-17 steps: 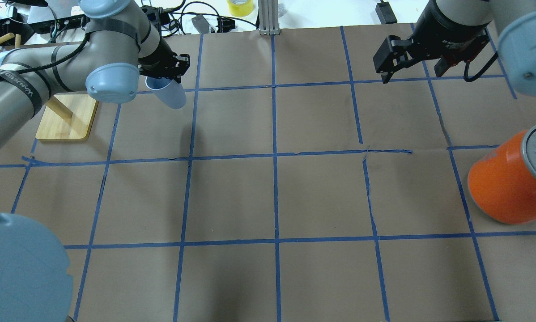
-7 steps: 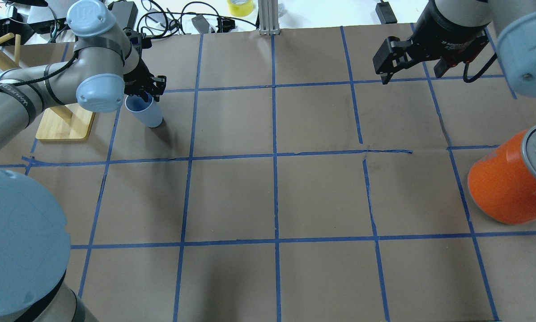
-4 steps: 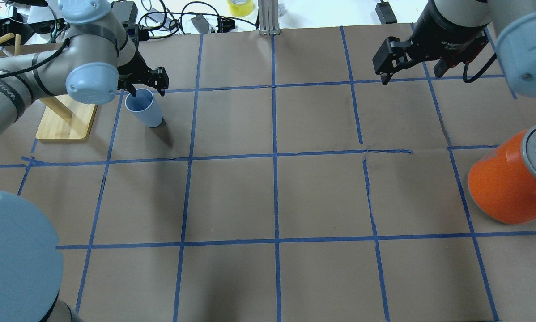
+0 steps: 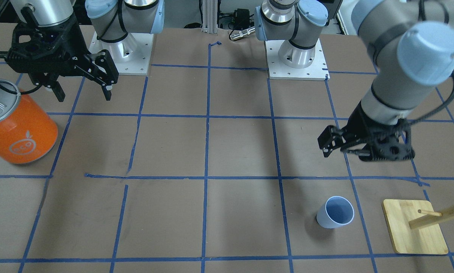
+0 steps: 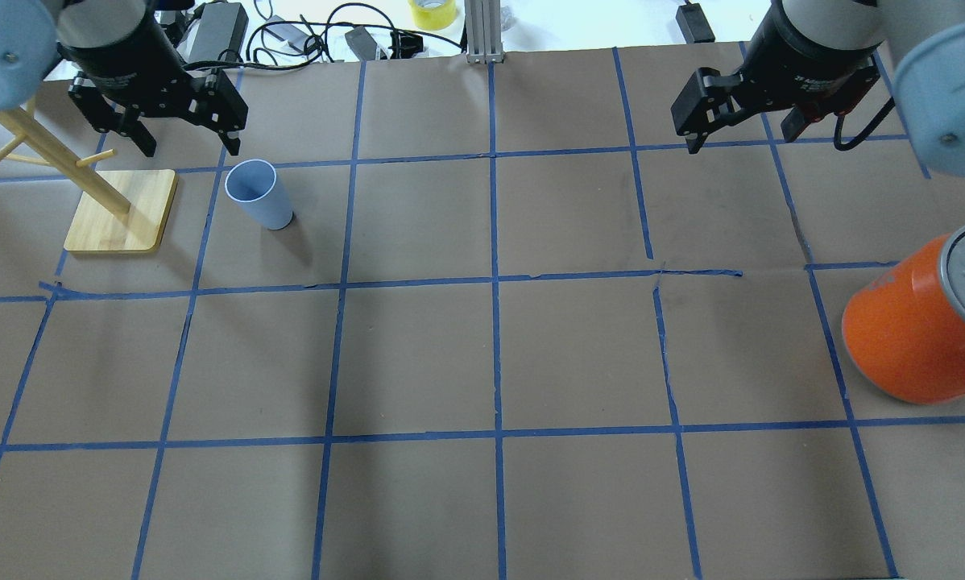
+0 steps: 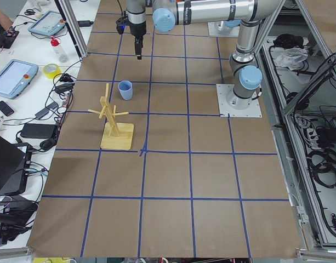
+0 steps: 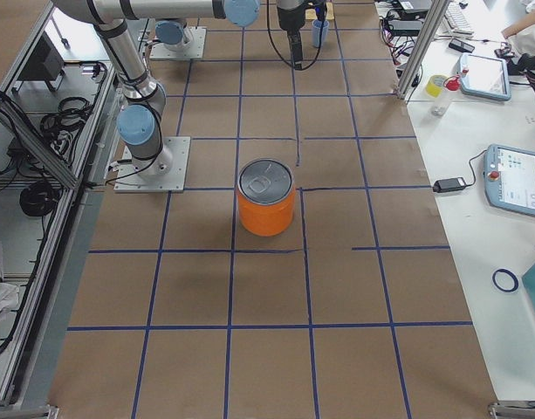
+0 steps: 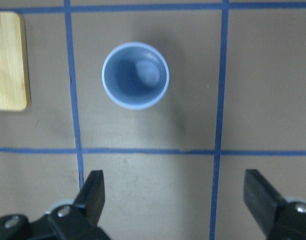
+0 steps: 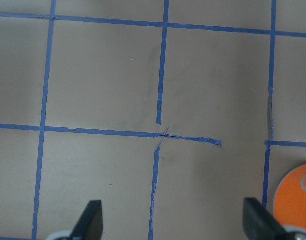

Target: Flip cup

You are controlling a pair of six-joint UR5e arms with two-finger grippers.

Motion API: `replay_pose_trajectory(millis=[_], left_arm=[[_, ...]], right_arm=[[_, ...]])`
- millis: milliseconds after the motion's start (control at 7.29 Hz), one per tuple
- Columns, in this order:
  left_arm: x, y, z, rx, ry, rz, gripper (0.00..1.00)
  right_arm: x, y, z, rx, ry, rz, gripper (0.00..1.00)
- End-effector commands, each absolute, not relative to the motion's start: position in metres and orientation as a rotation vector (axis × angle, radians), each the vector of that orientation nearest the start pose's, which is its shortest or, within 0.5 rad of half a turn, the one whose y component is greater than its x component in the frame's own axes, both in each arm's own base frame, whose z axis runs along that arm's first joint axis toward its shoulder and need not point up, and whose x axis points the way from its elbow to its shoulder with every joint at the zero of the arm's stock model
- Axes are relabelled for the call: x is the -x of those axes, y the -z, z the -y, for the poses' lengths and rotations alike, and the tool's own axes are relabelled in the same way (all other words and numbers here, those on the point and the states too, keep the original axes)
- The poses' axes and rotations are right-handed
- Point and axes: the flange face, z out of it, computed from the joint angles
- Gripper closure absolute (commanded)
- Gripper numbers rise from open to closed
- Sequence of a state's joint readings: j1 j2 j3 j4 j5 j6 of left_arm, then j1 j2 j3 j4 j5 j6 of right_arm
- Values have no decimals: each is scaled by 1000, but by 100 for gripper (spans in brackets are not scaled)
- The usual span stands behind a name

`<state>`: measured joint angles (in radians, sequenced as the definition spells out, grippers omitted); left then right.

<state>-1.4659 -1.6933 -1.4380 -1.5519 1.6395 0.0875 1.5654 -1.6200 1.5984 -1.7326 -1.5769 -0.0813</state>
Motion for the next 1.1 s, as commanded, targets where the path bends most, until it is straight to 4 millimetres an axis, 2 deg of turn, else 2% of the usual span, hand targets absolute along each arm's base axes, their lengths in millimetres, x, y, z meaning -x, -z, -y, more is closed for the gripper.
replay_pose_trajectory(millis=[0, 411, 960], left_arm=[[65, -522, 530, 45, 63, -3061, 0], [81, -520, 512, 24, 45, -3120, 0], [84, -508, 510, 24, 21, -3154, 0]], right_arm=[[-130, -515, 488, 120, 285, -3140, 0], [-131, -515, 488, 122, 285, -3140, 0], [-130, -515, 489, 122, 289, -3137, 0]])
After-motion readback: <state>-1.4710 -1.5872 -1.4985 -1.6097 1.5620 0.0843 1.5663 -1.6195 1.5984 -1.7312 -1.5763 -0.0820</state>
